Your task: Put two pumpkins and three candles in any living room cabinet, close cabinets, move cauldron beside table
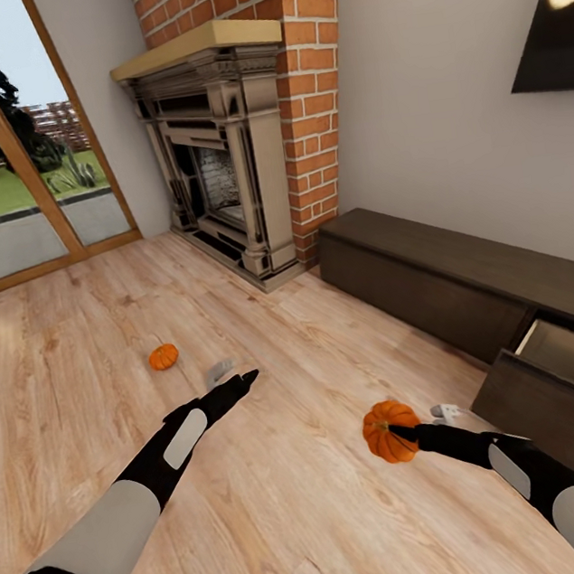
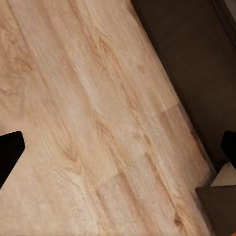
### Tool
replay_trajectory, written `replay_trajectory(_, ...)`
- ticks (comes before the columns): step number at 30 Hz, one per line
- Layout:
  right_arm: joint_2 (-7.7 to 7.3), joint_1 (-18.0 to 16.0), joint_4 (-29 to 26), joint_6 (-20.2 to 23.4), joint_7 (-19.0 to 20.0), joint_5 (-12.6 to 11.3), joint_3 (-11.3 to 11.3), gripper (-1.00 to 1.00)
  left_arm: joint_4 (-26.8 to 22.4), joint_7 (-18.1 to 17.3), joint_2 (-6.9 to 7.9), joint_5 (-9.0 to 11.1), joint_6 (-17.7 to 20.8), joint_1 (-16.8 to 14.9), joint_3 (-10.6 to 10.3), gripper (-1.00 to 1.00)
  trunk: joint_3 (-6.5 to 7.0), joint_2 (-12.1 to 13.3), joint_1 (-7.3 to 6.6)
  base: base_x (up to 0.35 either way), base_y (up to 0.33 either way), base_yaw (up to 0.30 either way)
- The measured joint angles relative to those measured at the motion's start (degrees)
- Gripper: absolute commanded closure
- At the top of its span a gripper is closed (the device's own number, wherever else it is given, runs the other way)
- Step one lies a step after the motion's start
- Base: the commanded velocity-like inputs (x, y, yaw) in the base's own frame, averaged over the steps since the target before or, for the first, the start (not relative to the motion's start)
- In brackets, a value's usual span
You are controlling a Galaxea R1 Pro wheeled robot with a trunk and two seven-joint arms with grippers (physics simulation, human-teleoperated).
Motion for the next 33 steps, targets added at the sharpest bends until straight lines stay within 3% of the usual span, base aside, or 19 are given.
replay_trajectory(15,0.20,0.0,0.0,0.0,-0.1,1.0,0.0,1.00,0.0,0.0,0.00,0.0,0.0,0.0,0.0,-1.00,0.00,0.0,0.00,0.000,0.000,0.217)
replay_trajectory(21,0.20,0.0,0.0,0.0,-0.1,1.2,-0.1,1.00,0.0,0.0,0.02,0.0,0.0,0.0,0.0,-1.00,0.00,0.0,0.00,0.000,0.000,0.075)
replay_trajectory(33,0.64,0.2,-0.1,-0.1,-1.1,1.3,0.0,1.00,0.1,0.0,0.00,0.0,0.0,0.0,0.0,-1.00,-0.21,0.0,0.00,0.000,0.000,0.266)
